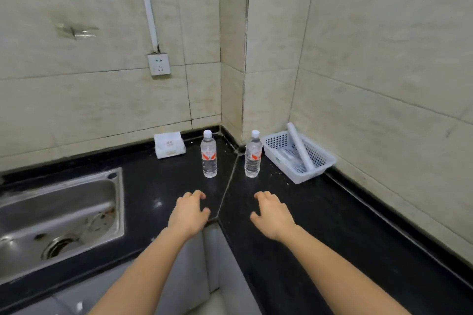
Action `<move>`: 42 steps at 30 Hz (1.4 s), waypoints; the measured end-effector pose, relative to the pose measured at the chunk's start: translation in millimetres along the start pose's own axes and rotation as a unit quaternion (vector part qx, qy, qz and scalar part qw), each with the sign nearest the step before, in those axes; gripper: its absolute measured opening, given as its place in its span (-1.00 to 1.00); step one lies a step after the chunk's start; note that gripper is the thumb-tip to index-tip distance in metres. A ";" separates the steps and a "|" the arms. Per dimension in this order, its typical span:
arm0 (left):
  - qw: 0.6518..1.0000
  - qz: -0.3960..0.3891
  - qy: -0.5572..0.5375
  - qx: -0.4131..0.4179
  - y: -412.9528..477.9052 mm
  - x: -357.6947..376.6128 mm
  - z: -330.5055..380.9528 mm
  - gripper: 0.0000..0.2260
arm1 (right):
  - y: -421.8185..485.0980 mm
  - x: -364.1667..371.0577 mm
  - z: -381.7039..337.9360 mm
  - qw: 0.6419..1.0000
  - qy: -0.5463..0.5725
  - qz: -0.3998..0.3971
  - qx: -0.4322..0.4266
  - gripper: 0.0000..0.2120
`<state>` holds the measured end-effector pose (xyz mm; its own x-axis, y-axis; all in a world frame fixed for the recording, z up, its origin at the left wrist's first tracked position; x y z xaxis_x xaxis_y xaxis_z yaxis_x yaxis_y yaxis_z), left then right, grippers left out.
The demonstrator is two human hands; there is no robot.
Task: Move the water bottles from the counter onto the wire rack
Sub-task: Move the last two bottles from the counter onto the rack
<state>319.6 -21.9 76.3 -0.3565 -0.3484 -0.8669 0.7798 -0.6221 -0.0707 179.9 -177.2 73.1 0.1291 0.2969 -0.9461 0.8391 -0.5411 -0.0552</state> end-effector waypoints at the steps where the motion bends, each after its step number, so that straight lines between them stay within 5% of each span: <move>1: 1.000 -0.002 -0.003 -0.002 18.2 -0.5 -3.4 -0.64 | 17.5 -0.4 0.1 1.000 0.000 -0.001 0.002 -0.55; 7: 0.999 -0.009 -0.026 0.017 124.4 14.3 -8.6 -0.62 | 118.5 4.4 14.8 0.999 0.018 -0.008 0.047 -0.54; 15: 0.985 0.075 -0.139 0.067 263.2 -10.5 -17.2 -0.49 | 241.1 -6.1 42.5 0.981 0.098 0.068 0.153 -0.61; 20: 0.977 0.035 -0.179 0.113 334.6 -13.3 -25.4 -0.41 | 297.4 -19.8 53.7 0.966 0.130 0.136 0.177 -0.35; 23: 0.966 -0.018 -0.193 0.169 354.8 -1.9 -24.5 -0.50 | 319.1 -19.3 56.9 0.969 0.126 0.131 0.165 -0.39; 29: 0.954 -0.059 -0.244 0.167 364.6 14.8 -33.5 -0.73 | 328.2 -14.7 61.6 0.967 0.148 0.133 0.157 -0.74; 35: 0.949 -0.082 -0.279 0.121 371.3 20.3 -44.3 -0.68 | 307.0 -7.9 56.5 0.968 0.110 0.183 0.131 -0.70; 42: 0.946 -0.105 -0.262 0.160 353.5 10.1 -11.9 -0.80 | 240.3 -9.2 71.9 0.946 0.122 0.220 0.206 -0.72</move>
<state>597.8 -237.0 36.7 -0.7582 -0.4411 -0.4802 0.4977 -0.8673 0.0108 342.4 -366.5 45.6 0.5777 0.1178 -0.8077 0.4051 -0.9004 0.1584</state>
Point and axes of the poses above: each hand's wrist, its own y-axis towards the middle knuckle, its own x-axis out of the palm, z = x × y, the point moved 5 cm from there along y, towards the middle knuckle, and after that the axes turned 1 degree about -z, right-handed, at the moved point
